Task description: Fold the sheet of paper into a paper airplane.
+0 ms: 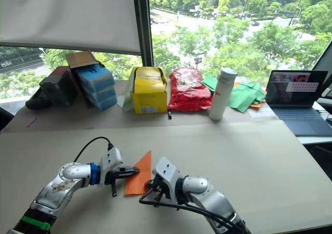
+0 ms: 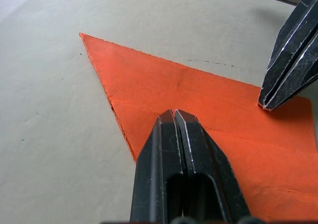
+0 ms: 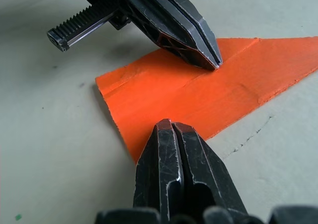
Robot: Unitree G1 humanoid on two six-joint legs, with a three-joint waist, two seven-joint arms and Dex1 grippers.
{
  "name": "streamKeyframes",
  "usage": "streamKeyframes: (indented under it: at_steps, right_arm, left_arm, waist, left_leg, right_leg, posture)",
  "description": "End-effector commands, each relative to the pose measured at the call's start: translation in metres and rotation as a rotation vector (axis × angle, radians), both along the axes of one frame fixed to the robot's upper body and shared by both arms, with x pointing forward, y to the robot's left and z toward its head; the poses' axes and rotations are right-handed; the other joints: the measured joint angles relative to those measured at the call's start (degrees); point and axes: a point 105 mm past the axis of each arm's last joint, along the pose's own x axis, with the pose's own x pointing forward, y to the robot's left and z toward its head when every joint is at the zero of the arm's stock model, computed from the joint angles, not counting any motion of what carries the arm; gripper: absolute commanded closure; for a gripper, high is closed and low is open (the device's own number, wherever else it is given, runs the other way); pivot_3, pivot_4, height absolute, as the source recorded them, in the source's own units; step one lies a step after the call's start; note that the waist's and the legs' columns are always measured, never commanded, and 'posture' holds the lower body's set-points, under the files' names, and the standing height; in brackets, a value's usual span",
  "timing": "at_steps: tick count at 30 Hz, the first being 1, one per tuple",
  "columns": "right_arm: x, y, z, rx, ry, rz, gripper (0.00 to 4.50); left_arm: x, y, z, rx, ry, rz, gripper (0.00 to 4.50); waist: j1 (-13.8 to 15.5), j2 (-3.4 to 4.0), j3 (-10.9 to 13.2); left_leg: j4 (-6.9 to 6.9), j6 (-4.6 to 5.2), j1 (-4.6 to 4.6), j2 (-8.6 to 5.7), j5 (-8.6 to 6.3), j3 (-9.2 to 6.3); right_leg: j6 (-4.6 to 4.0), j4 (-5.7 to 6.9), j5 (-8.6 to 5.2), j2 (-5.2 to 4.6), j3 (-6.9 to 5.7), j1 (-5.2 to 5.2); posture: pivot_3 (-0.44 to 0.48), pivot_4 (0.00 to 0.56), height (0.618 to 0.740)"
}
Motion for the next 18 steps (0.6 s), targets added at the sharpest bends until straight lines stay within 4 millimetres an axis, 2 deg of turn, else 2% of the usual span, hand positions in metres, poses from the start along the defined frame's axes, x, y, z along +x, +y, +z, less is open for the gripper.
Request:
streamKeyframes:
  at_steps: [1,8,14,16,18]
  right_arm:
    - [-0.013,-0.004,-0.016,-0.046,0.082,0.022,4.50]
    - [-0.025,-0.005,-0.012,-0.053,0.092,0.081,4.50]
    - [-0.020,-0.006,-0.008,-0.052,0.066,0.072,4.50]
    - [-0.015,-0.006,0.001,-0.020,0.041,0.058,4.50]
    - [-0.005,-0.009,0.023,0.058,-0.009,0.009,4.50]
  left_arm:
    - [-0.005,0.007,-0.018,0.059,0.063,0.018,4.45]
    - [-0.005,0.007,-0.018,0.061,0.065,0.014,4.45]
    - [-0.004,0.006,-0.017,0.060,0.063,0.013,4.45]
    - [-0.003,0.005,-0.017,0.058,0.061,0.013,4.45]
    - [0.000,0.004,-0.013,0.038,0.051,0.019,4.45]
  waist:
    - [0.01,0.00,0.00]
    - [0.06,0.00,0.00]
    - [0.11,0.00,0.00]
    - [0.13,0.00,0.00]
    - [0.17,-0.01,0.01]
  left_leg:
    - [0.00,0.00,0.00,0.00,0.00,0.00]
    - [0.00,0.01,0.00,0.00,-0.01,-0.01]
    - [0.00,0.01,-0.01,0.00,-0.01,-0.01]
    - [0.00,0.01,-0.01,0.00,-0.01,-0.01]
    - [0.00,0.01,-0.02,0.00,-0.01,-0.01]
  right_leg:
    - [0.00,0.00,0.00,0.00,-0.01,0.00]
    - [0.01,-0.03,0.00,-0.01,-0.04,0.01]
    - [0.01,-0.03,0.00,-0.01,-0.05,0.01]
    - [0.01,-0.03,0.00,0.00,-0.05,0.01]
    - [0.01,-0.03,0.00,-0.01,-0.05,0.00]
  posture:
    - [0.000,0.150,0.740]
    - [0.000,0.150,0.740]
    - [0.000,0.150,0.740]
    - [0.000,0.150,0.740]
    - [0.000,0.150,0.740]
